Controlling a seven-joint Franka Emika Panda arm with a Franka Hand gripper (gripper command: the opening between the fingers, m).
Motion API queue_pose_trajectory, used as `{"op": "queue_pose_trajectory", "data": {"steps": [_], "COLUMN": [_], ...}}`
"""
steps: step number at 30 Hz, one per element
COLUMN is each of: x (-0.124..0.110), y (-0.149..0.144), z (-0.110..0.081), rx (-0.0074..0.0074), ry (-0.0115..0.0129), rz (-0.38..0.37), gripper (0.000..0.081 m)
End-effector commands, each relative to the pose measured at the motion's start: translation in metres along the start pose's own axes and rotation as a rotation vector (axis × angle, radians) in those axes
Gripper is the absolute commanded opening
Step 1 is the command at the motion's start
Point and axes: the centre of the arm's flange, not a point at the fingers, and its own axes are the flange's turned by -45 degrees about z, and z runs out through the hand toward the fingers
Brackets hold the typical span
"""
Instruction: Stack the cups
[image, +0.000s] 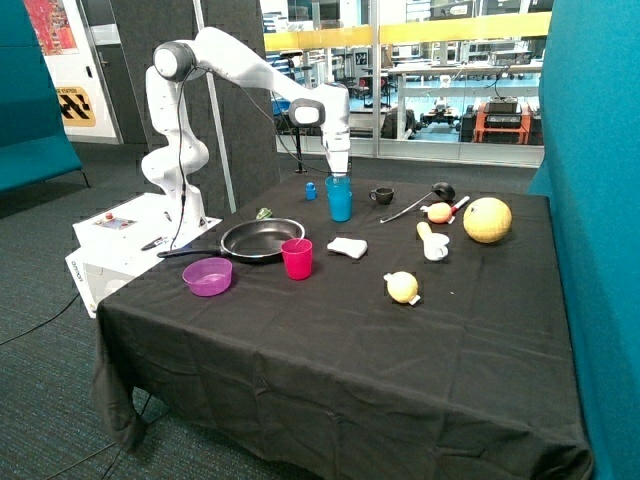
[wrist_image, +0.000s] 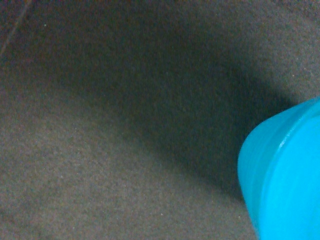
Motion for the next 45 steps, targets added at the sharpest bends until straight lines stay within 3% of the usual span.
{"op": "queue_pose_trajectory", "data": {"steps": [1, 5, 9, 12, 36, 45], "x": [0.002, 0.002, 0.001, 0.000, 0.003, 0.005], "y": [-0.001, 0.002, 0.004, 0.005, 0.004, 0.013], "z": [0.003, 0.004, 0.005, 0.006, 0.006, -0.022], "rx": [-0.0013, -0.0013, -0.0013, -0.0013, -0.0013, -0.0013], "ry": [0.0006, 0.0006, 0.0006, 0.0006, 0.0006, 0.0006], "rz": [0.007, 0.010, 0.010, 0.009, -0.004, 0.011], "gripper": [0.0081, 0.0385, 0.0544, 0.0586, 0.0562, 0.0454]}}
